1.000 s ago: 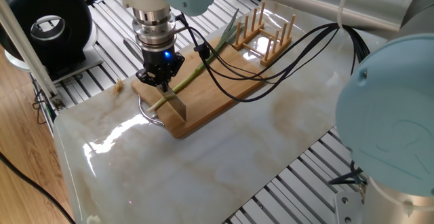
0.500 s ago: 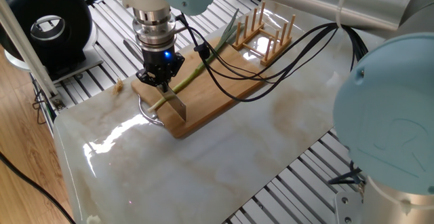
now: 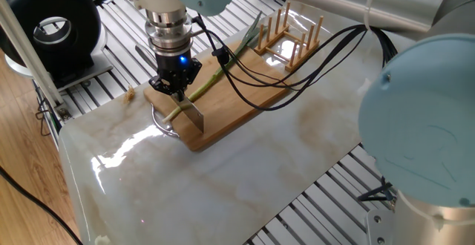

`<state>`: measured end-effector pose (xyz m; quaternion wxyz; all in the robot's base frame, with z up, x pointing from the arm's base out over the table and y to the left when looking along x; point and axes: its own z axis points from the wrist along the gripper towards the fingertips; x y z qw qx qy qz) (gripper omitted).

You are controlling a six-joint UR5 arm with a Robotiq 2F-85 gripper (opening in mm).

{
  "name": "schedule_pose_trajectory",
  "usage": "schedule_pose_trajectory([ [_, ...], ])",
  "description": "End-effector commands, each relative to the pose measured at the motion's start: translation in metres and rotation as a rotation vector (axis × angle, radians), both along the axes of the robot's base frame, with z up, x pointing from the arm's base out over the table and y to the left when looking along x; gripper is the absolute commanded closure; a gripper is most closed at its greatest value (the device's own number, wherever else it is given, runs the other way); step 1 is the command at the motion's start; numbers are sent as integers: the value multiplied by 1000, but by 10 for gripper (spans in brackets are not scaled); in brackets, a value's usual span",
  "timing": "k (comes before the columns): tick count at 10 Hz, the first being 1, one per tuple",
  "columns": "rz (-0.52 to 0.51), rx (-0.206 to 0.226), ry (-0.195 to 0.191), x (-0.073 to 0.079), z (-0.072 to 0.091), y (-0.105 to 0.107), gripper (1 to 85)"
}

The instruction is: Chop the green garlic

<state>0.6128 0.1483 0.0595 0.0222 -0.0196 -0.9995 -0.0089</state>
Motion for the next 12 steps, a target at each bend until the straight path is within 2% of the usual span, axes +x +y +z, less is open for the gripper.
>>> schedule_pose_trajectory([
  [1, 12, 11, 63, -6, 8, -9, 843],
  [2, 6, -13, 59, -5, 2, -12, 843],
  [4, -4, -18, 27, 2, -19, -10, 843],
  [5, -6, -21, 33, 1, -16, -9, 843],
  [7, 8, -17, 85, -14, 11, -14, 843],
  [8, 10, -14, 89, -15, 16, -15, 843],
  [12, -16, -4, 60, -11, 4, -7, 843],
])
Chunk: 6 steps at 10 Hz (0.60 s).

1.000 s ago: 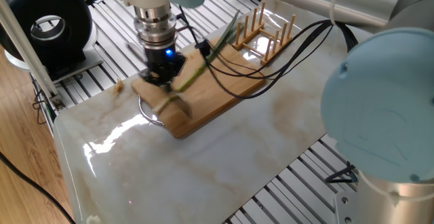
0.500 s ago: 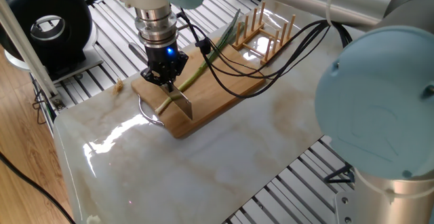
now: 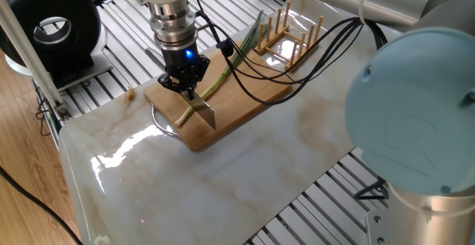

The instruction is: Chop the green garlic

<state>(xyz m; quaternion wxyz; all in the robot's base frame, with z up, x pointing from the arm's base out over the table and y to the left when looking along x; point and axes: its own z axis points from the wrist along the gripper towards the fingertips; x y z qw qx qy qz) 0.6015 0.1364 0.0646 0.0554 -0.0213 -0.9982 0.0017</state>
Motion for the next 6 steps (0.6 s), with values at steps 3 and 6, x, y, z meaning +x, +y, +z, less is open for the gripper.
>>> schedule_pose_trajectory([
  [3, -14, 27, -20, 4, -6, 9, 843],
  [6, -7, 21, -31, 7, -10, 7, 843],
])
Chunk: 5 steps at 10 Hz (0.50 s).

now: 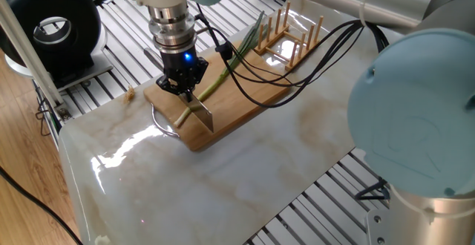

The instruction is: Chop the green garlic

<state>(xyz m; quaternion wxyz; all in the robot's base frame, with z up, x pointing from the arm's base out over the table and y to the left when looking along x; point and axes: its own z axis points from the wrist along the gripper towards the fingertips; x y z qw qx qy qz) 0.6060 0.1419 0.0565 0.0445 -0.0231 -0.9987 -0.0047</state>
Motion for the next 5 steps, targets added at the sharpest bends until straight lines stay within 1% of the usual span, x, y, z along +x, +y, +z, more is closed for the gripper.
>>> schedule_pose_trajectory([
  [1, 10, -5, -5, 0, 3, -2, 843],
  [2, 22, -5, 2, -2, 9, -4, 843],
  [3, 31, 5, 2, -4, 13, -1, 843],
  [4, 30, 20, -5, -3, 14, 4, 843],
  [5, 16, 35, -22, 1, 10, 10, 843],
])
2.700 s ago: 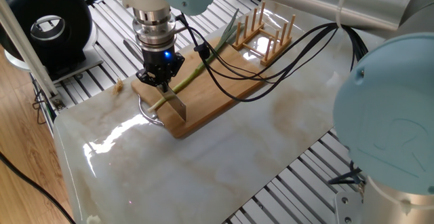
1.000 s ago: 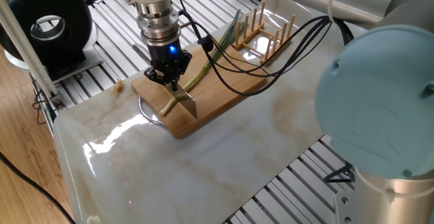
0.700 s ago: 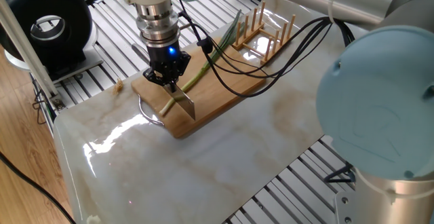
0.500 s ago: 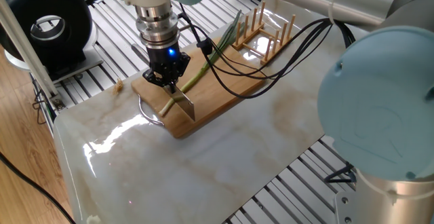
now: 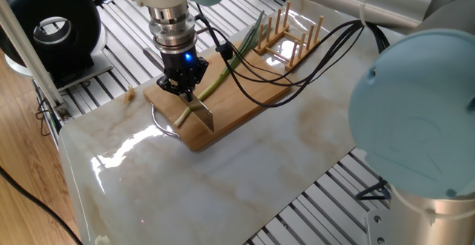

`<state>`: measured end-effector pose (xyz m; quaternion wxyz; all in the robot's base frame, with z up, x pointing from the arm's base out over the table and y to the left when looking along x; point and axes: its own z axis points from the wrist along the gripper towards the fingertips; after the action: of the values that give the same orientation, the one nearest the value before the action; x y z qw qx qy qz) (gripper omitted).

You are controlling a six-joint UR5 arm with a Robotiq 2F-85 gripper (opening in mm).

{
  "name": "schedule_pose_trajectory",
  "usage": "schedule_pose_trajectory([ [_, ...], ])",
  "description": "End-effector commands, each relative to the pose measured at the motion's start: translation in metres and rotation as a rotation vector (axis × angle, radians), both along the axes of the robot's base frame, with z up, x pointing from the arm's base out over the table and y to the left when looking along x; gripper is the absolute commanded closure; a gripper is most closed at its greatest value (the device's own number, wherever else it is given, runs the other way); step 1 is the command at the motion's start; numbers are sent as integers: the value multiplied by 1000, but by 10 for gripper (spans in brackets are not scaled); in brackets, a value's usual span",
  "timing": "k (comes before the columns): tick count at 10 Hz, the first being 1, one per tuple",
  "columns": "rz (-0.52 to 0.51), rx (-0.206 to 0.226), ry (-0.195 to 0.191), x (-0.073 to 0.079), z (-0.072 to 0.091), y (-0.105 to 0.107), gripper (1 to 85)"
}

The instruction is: Chop the green garlic

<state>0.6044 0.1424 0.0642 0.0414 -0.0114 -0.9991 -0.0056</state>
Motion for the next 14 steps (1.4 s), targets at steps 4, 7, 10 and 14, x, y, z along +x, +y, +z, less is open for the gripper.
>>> schedule_pose_trajectory([
  [4, 28, 29, -8, 3, -4, 7, 843],
  [7, 40, 18, -12, 6, -14, 1, 843],
  [10, 75, 25, 26, 1, 7, -11, 843],
  [14, 51, 9, 23, 3, 3, -19, 843],
])
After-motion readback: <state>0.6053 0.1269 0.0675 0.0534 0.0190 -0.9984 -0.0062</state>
